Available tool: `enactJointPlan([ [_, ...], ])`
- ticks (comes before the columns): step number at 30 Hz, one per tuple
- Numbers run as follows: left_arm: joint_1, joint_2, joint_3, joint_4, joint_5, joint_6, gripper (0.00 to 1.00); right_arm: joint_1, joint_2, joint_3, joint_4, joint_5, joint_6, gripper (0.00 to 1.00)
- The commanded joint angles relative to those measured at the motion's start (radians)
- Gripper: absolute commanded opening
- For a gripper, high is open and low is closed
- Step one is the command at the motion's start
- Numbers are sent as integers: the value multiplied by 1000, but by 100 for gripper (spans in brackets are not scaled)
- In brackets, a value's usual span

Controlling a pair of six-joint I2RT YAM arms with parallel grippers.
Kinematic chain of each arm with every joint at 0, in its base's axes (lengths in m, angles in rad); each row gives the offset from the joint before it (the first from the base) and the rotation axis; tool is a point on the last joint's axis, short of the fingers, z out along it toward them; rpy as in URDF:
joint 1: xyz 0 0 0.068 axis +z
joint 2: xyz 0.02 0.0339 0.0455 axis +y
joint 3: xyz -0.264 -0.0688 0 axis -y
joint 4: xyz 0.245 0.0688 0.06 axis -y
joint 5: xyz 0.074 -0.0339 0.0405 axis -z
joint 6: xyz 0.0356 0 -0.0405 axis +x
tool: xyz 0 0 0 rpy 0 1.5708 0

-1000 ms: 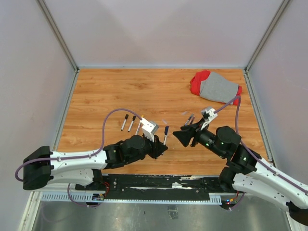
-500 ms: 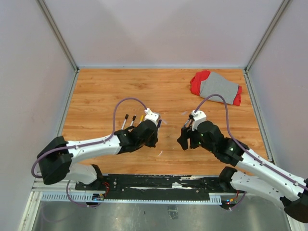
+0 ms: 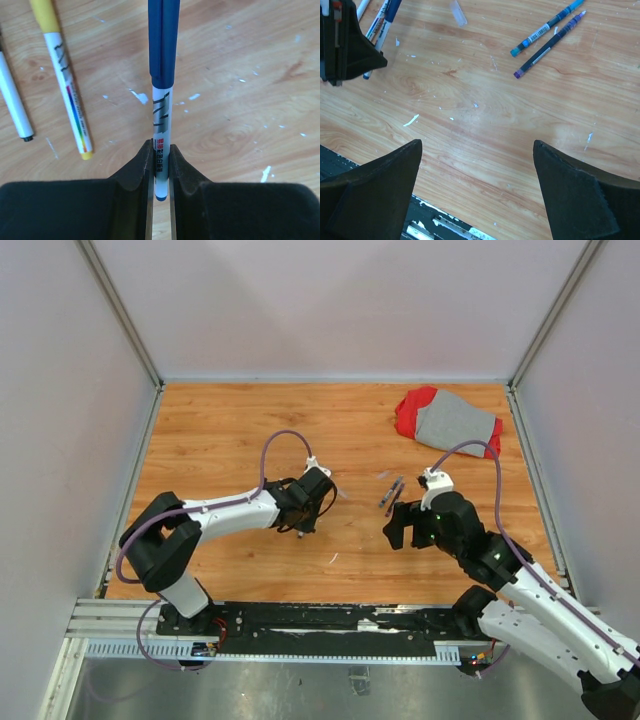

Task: Insert the pens into the pen caps
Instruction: Place the pen at the center of the board.

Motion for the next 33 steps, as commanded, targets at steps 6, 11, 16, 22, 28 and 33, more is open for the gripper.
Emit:
enactJointPlan([
  [6,71,84,93,-95,-17,84,5,-13,-21,-32,-30,-42,12,93],
  [11,98,108,100,-89,-6,101,6,-11,-24,-45,-23,-54,16,93],
  [16,118,132,105,-83,4,105,7,-12,-25,-57,-17,-64,23,93],
  [22,125,161,116,-73,21,102,11,-13,-23,-64,-9,-75,29,93],
  [28,126,174,115,-59,40,92,21,-12,-22,-73,0,-87,36,94],
  [33,126,179,111,-54,53,89,25,-11,-22,-76,-1,-87,37,94],
])
